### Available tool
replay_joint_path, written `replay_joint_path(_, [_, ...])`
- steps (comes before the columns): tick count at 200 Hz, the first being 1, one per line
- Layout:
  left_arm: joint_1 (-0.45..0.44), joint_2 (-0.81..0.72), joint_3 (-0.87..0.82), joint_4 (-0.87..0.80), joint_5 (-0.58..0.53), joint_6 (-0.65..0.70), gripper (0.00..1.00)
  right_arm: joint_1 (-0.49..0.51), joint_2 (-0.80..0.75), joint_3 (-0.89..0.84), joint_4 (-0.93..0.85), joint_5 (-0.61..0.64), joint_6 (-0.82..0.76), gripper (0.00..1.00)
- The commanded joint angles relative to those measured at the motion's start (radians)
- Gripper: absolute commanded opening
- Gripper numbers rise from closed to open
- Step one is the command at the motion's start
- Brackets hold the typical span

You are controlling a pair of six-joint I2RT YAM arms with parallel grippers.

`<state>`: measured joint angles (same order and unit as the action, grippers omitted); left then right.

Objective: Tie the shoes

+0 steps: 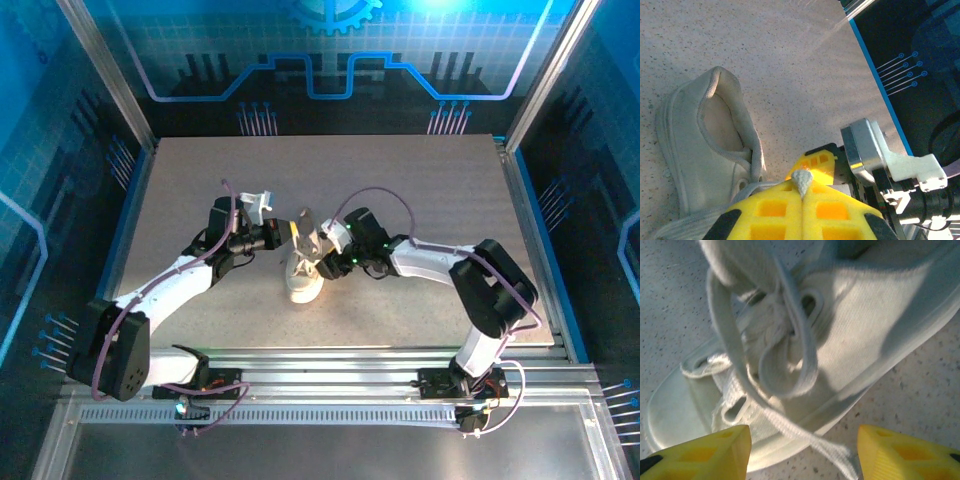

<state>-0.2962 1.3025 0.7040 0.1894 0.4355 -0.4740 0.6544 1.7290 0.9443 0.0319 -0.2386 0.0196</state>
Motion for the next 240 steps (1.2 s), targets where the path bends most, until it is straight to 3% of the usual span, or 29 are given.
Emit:
replay_joint_path(1, [0.012, -0.026, -0.014, 0.03, 0.027, -0.024, 0.0, 0.009, 0.048, 0.058, -0.048, 0.014, -0.035, 0.58])
replay_joint_path(42, [0.015, -0.028, -0.009, 0.03, 0.023, -0.025, 0.0, 0.035, 0.082, 0.078, -0.079, -0.008, -0.058, 0.57])
replay_joint_path(62, [0.02, -0.026, -0.008, 0.029, 0.022, -0.027, 0.0, 0.039, 0.08, 0.068, -0.094, -0.013, -0.061, 0.51])
replay_joint_path(100, [0.031, -0.029, -0.009, 0.026, 0.021, -0.028, 0.0, 0.039, 0.033, 0.026, -0.108, -0.004, -0.051, 0.15])
replay_joint_path(123, [0.039, -0.037, -0.013, 0.024, 0.015, -0.029, 0.0, 0.039, -0.018, -0.008, -0.113, 0.002, -0.048, 0.04])
replay_joint_path(240, [0.1, -0.036, -0.054, 0.048, 0.022, -0.034, 0.0, 0.039, -0.145, -0.102, -0.187, -0.048, 0.041, 0.0])
